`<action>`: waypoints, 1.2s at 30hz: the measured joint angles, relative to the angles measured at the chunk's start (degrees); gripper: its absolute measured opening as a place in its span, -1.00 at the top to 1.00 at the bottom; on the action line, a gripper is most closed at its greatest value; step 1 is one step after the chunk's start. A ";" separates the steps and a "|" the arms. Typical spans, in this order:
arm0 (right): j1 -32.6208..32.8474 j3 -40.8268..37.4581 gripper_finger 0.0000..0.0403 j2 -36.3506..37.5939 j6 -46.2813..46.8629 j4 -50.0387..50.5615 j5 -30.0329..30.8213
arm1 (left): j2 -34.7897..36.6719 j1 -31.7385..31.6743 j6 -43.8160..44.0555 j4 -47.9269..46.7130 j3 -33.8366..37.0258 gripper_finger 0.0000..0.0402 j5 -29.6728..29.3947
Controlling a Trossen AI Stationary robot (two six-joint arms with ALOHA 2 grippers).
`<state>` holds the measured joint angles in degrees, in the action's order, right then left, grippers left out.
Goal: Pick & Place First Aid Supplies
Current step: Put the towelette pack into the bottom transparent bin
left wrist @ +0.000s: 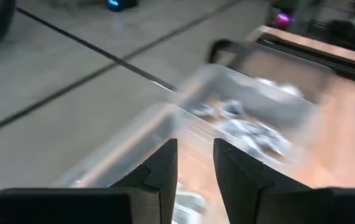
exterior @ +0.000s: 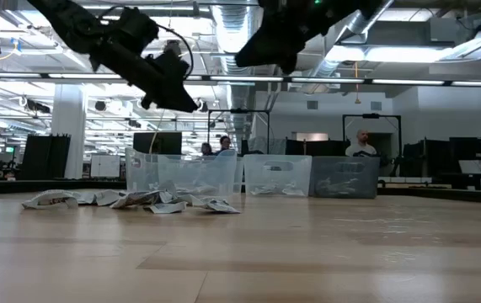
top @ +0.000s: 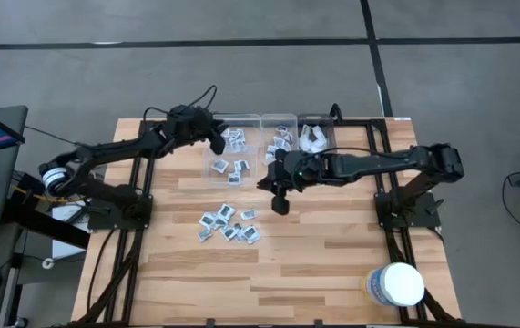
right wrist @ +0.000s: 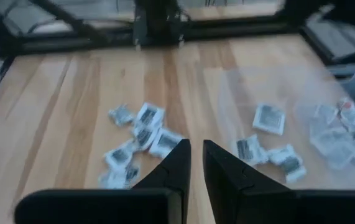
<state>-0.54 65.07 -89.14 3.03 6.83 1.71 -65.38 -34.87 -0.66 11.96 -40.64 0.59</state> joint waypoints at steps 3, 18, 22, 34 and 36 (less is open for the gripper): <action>-0.68 0.07 0.81 -2.88 0.01 -2.87 -0.16 | 3.29 2.44 0.10 -5.27 0.00 0.48 2.13; -2.78 -0.02 0.81 -8.74 -0.53 -8.59 -7.77 | 12.47 22.89 -0.56 -16.71 2.55 0.48 2.93; -2.34 -0.02 0.81 -8.74 -0.97 -7.91 -7.88 | 12.58 27.74 -0.16 -19.74 4.37 0.48 2.89; -2.05 -0.02 0.81 -8.74 -4.81 1.85 -7.88 | 12.51 41.90 14.78 -32.91 6.03 0.48 2.46; -2.07 -0.02 0.81 -8.74 -5.16 2.22 -7.88 | 12.40 44.37 18.26 -34.95 6.03 0.48 2.46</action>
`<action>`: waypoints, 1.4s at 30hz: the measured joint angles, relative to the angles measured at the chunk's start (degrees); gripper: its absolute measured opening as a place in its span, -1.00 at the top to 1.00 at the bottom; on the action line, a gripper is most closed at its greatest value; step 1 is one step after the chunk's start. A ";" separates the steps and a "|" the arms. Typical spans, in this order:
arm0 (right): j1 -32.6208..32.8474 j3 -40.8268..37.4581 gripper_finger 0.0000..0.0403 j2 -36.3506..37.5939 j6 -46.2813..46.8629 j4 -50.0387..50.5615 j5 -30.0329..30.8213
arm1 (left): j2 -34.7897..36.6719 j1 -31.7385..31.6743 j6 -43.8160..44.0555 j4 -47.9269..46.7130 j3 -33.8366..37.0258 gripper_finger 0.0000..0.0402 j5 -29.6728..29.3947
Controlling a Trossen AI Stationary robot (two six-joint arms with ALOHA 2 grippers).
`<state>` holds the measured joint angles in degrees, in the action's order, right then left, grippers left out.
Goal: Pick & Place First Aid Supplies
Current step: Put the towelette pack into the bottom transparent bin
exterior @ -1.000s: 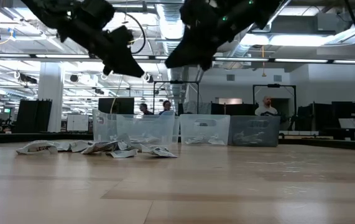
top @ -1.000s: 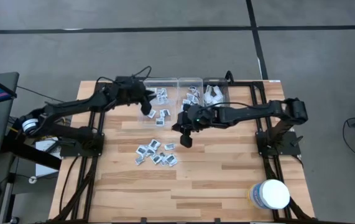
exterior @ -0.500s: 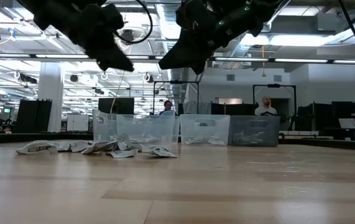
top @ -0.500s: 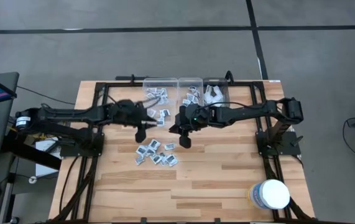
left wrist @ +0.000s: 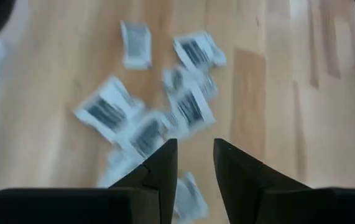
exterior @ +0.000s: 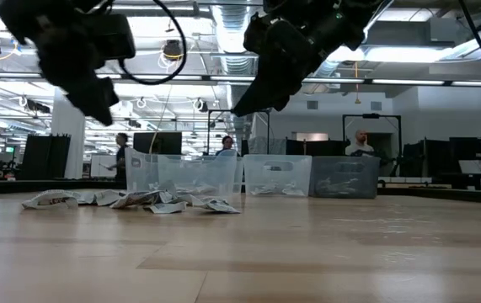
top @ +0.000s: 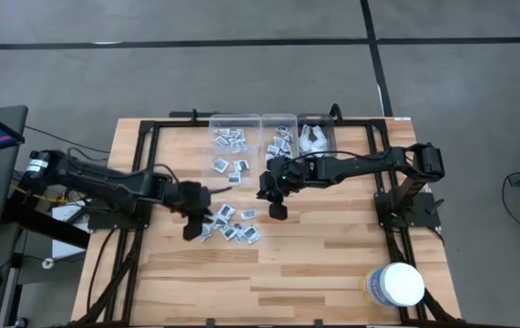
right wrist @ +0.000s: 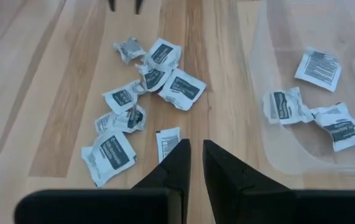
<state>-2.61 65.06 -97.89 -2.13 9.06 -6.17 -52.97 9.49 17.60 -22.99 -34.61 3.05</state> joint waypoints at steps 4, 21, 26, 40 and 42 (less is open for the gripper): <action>0.00 0.00 0.81 0.00 -1.12 -0.04 0.00 | -0.04 4.19 7.02 -2.12 0.00 0.48 0.01; -0.05 0.00 0.81 0.02 -2.95 -0.70 0.00 | -7.54 8.57 14.15 -4.41 -0.02 0.48 0.57; -0.04 0.00 0.81 0.02 -2.93 -0.68 0.00 | -7.56 8.55 12.39 -5.65 -0.02 0.48 -1.65; 0.00 0.00 0.81 0.02 -2.94 -0.27 0.00 | -13.62 8.55 11.71 -1.76 2.49 0.48 -1.61; -0.05 0.00 0.81 0.02 -2.95 -0.26 0.00 | -13.60 8.55 11.84 -0.52 3.21 0.48 -1.33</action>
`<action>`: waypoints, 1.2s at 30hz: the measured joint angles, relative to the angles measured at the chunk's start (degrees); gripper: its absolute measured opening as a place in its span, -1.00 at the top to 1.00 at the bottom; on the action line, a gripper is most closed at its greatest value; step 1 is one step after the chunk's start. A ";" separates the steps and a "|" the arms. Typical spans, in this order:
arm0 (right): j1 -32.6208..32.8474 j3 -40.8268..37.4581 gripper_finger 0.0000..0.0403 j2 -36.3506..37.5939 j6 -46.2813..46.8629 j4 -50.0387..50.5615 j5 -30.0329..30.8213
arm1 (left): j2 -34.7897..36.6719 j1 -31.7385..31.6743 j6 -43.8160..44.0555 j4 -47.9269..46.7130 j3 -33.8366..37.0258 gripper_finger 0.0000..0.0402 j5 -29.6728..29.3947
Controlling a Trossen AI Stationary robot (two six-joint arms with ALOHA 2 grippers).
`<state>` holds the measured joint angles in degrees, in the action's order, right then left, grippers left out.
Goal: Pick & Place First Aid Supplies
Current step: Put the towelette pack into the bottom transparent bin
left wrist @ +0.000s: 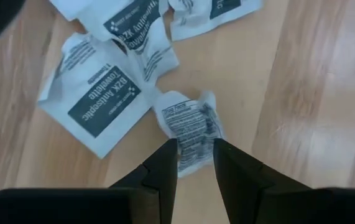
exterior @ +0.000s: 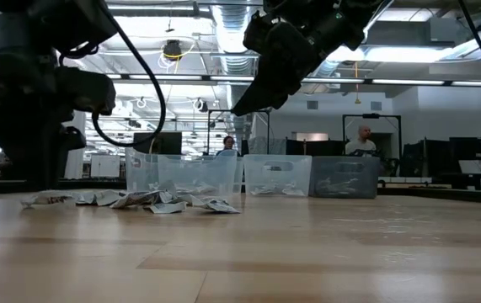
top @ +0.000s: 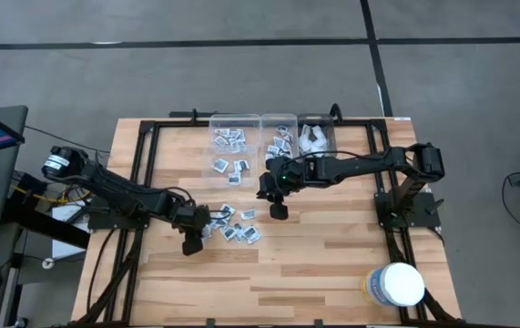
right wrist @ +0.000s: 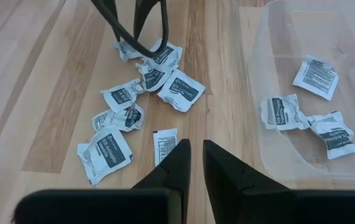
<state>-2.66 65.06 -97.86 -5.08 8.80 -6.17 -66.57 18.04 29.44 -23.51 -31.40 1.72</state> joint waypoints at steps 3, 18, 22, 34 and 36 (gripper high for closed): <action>0.00 0.00 0.81 0.00 0.00 -0.01 0.00 | 0.04 0.00 1.18 0.76 0.98 0.48 0.10; 0.00 0.00 0.81 0.00 -0.02 -0.07 0.00 | 0.52 -0.02 0.97 1.68 2.39 0.95 1.33; 0.00 0.00 0.81 0.00 -0.02 -0.08 0.00 | 3.81 -0.02 -1.06 1.76 2.39 0.95 2.24; -0.15 0.00 0.81 0.02 -0.15 -0.91 0.01 | 28.15 -2.98 -4.46 17.55 2.41 0.95 4.44; -0.15 0.00 0.81 0.02 -1.00 -1.27 0.04 | 31.45 -3.82 -5.34 20.46 2.41 0.96 4.38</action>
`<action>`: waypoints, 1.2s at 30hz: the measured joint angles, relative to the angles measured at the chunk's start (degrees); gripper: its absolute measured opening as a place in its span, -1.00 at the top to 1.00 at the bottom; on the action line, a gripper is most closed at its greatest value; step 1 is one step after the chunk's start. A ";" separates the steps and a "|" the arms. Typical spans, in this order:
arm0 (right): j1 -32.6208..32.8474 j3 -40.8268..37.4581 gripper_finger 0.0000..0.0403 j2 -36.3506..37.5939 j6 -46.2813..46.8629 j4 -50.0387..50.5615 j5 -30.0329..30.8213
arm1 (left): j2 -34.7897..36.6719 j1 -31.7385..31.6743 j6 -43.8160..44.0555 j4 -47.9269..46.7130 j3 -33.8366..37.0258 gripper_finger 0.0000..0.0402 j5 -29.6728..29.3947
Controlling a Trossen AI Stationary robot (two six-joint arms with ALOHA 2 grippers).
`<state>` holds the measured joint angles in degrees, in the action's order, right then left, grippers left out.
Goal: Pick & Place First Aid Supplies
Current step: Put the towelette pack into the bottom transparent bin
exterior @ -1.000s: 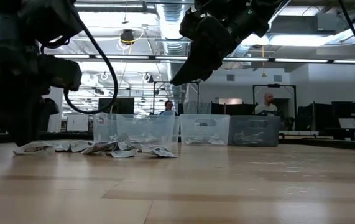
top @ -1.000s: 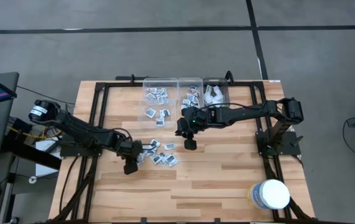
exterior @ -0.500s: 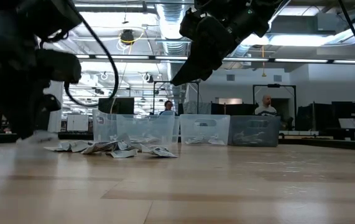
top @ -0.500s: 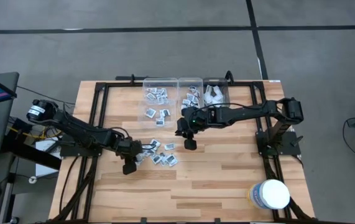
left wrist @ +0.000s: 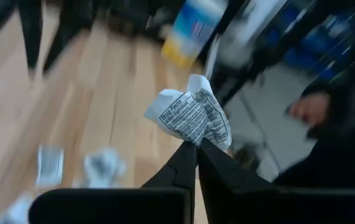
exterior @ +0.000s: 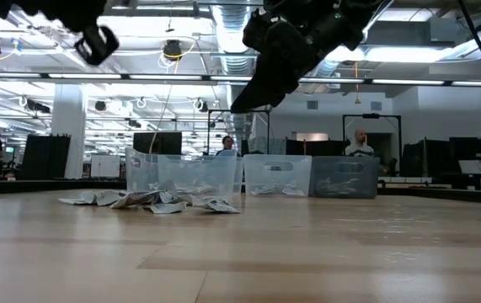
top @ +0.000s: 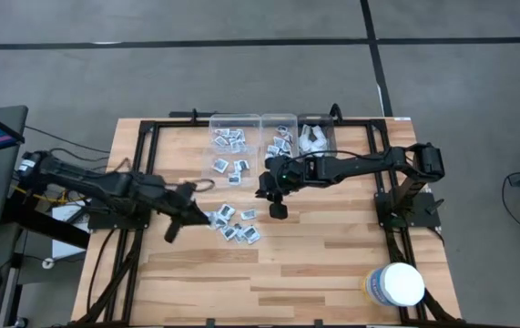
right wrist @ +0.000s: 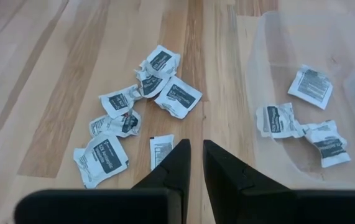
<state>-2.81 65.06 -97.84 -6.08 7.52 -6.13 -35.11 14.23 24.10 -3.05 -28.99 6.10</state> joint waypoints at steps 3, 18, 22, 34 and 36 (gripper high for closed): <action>0.00 0.02 0.81 0.00 -0.38 -0.52 0.02 | 3.33 -0.81 -0.29 2.32 0.00 0.96 0.01; 1.35 0.13 0.82 4.02 -10.03 -7.87 -5.54 | 3.21 -0.86 -0.85 14.77 0.00 0.96 6.20; 0.03 0.07 0.86 8.30 -10.95 -10.67 -13.08 | 2.36 -0.86 -1.58 17.45 -0.09 0.96 6.30; -1.30 0.02 0.99 18.76 -5.19 -4.10 -15.04 | -3.85 -0.87 -7.52 17.94 -0.07 0.95 -2.86; -0.98 0.02 0.99 19.75 -3.20 -1.62 -14.83 | -5.68 -1.22 -10.98 17.93 -0.07 0.93 -11.32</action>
<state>-3.78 65.08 -78.10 -9.28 5.90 -20.96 -40.79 13.01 13.12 14.88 -29.06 -5.22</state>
